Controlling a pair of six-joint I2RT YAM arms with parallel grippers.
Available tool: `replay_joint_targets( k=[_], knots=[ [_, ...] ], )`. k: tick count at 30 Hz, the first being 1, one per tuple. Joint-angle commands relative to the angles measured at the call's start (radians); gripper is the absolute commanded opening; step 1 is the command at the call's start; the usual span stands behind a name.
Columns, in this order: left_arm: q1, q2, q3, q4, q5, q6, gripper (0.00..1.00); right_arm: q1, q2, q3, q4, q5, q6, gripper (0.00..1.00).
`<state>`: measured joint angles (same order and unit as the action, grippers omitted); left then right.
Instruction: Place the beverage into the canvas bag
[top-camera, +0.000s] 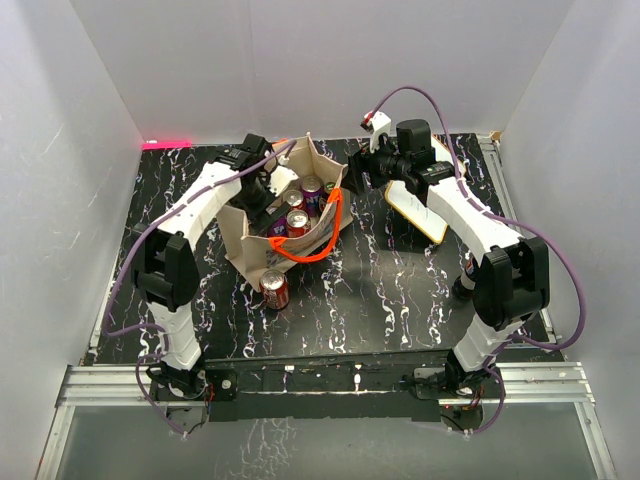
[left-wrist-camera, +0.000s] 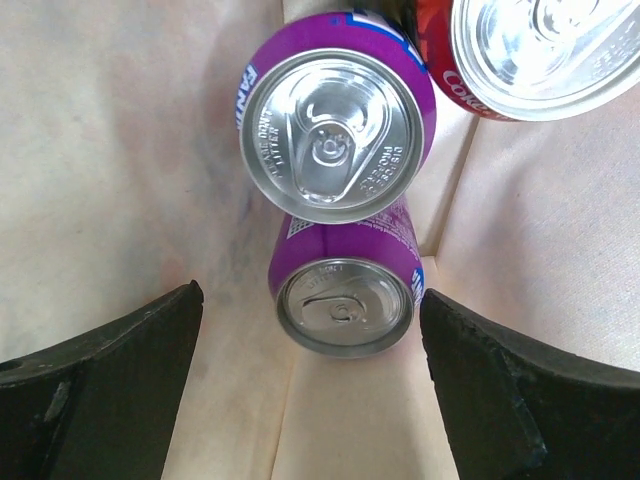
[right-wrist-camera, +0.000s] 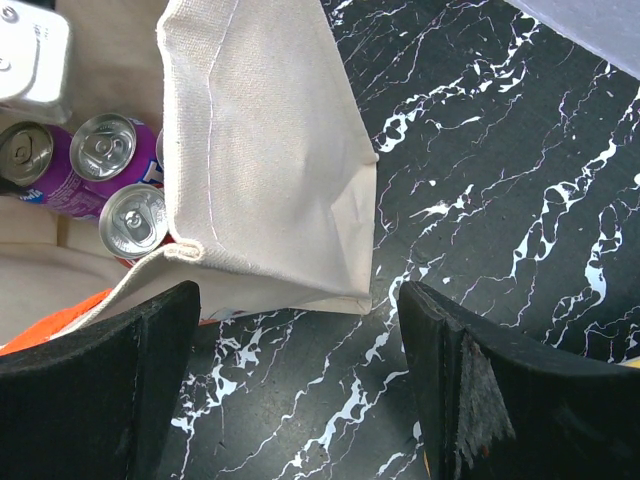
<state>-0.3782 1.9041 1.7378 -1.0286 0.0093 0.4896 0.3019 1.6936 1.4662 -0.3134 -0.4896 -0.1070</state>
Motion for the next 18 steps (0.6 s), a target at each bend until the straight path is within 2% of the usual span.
replay_joint_targets(
  k=[1,5,10,13,18],
  knots=[
    [0.019,-0.074,0.067,-0.039,-0.033,0.012,0.89,0.004,0.003,0.051,0.046,-0.011,-0.008,0.83],
    [0.018,-0.078,0.124,-0.057,0.021,0.017,0.9,0.005,0.003,0.049,0.049,-0.015,-0.007,0.83],
    [0.018,-0.102,0.19,-0.056,0.181,0.034,0.94,0.005,0.002,0.052,0.055,-0.015,-0.007,0.83],
    [0.018,-0.128,0.161,-0.023,0.305,0.09,0.95,0.003,-0.003,0.06,0.057,-0.015,-0.007,0.83],
    [0.017,-0.193,0.024,0.104,0.492,0.252,0.94,0.003,-0.022,0.062,0.049,-0.002,-0.013,0.83]
  ],
)
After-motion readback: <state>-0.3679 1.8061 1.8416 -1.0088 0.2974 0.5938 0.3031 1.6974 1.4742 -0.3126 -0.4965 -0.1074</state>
